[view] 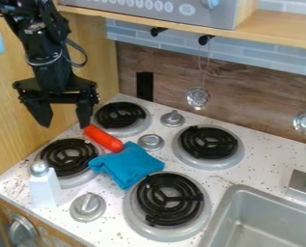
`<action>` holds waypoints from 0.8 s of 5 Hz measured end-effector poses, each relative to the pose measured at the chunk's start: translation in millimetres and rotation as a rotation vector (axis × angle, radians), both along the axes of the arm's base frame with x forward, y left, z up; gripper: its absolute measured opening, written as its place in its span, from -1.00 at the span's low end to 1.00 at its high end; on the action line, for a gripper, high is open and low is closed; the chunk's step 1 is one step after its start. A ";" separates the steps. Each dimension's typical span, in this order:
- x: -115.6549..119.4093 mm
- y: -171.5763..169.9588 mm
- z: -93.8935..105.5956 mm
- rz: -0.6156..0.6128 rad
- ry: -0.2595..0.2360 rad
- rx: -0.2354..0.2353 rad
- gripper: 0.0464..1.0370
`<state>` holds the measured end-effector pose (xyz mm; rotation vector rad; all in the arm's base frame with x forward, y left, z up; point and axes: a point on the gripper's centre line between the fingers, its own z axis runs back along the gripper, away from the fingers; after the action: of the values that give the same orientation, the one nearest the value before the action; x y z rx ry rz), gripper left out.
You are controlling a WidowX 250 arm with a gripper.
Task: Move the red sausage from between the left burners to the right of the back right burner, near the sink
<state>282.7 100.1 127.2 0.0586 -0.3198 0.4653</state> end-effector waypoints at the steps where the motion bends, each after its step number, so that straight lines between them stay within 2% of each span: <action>1: -1.6 -0.3 -7.2 0.005 0.023 -0.008 0.93; 2: 18.1 10.7 -31.2 0.080 0.079 0.060 0.93; 3: 40.8 10.3 -35.1 0.263 0.009 0.129 0.93; 4: 56.5 20.5 -48.0 0.406 -0.021 0.182 0.93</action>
<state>339.2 120.6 79.2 0.2999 -0.3718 0.8387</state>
